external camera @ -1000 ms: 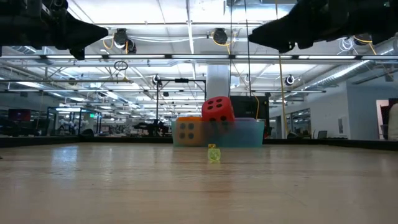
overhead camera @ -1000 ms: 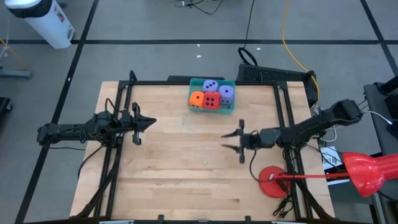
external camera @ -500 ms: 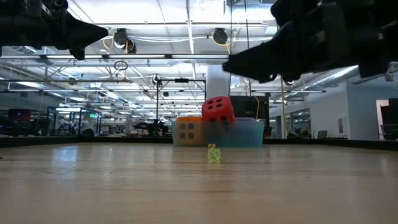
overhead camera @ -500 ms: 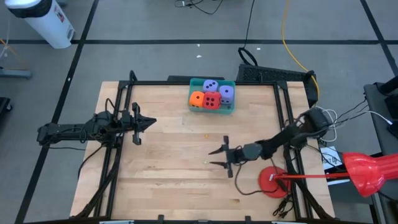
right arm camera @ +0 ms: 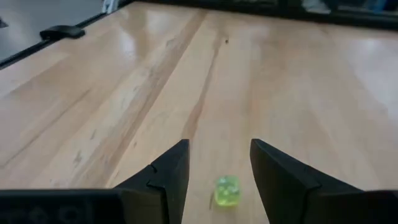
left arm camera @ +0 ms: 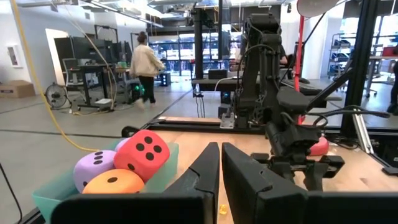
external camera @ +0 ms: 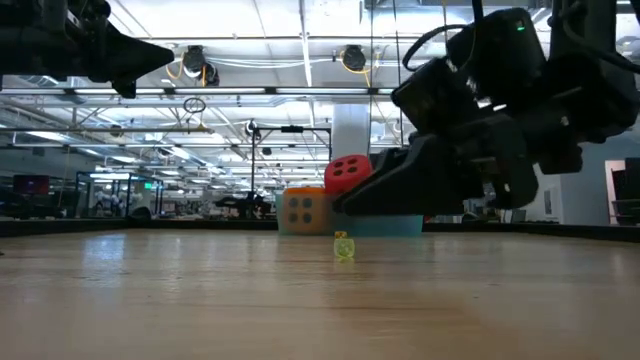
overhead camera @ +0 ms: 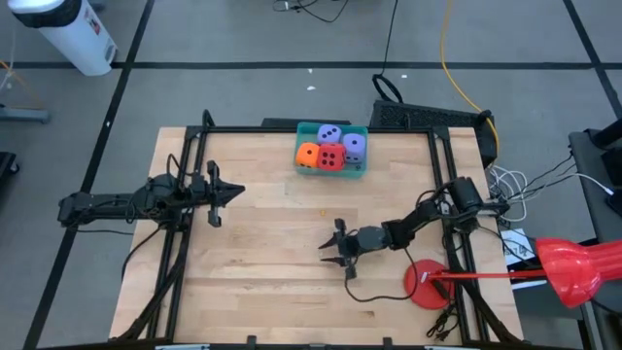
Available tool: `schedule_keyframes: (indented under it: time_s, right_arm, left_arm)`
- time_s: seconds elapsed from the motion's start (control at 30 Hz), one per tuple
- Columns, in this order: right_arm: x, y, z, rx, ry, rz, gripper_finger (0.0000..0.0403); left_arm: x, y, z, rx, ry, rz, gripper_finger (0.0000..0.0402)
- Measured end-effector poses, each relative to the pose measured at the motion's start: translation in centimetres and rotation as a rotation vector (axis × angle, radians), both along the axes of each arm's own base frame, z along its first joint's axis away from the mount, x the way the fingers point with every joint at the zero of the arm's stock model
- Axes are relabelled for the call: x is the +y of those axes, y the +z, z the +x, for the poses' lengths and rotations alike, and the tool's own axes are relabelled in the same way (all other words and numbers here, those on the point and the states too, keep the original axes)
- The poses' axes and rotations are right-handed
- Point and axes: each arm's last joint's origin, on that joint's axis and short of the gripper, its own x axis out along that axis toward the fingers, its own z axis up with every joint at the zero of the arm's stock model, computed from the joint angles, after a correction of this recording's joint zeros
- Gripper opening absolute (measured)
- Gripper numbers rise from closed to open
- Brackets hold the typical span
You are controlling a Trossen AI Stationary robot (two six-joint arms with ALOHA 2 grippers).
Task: Pick & Place Dice
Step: Put the small light green dice into the blue transparent bin
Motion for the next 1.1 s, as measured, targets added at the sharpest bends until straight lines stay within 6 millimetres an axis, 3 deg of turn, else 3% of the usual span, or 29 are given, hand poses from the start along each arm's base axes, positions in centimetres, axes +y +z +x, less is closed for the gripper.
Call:
schedule_keyframes:
  time_s: [0.53, 0.8, 1.1]
  right_arm:
    - [-0.5, -1.0, -0.2, 0.105, -0.006, -0.019, 0.0147]
    - [-0.2, -0.7, 1.2, 0.167, -0.032, -0.035, 0.0155]
    - [-0.2, -0.8, 1.2, 0.203, -0.029, -0.044, 0.0147]
  left_arm:
    - [0.0, 0.0, 0.0, 0.000, 0.001, 0.002, 0.0031]
    - [0.0, 0.0, 0.0, 0.001, 0.002, 0.012, 0.0031]
    - [0.0, 0.0, 0.0, 0.002, 0.002, 0.012, 0.0031]
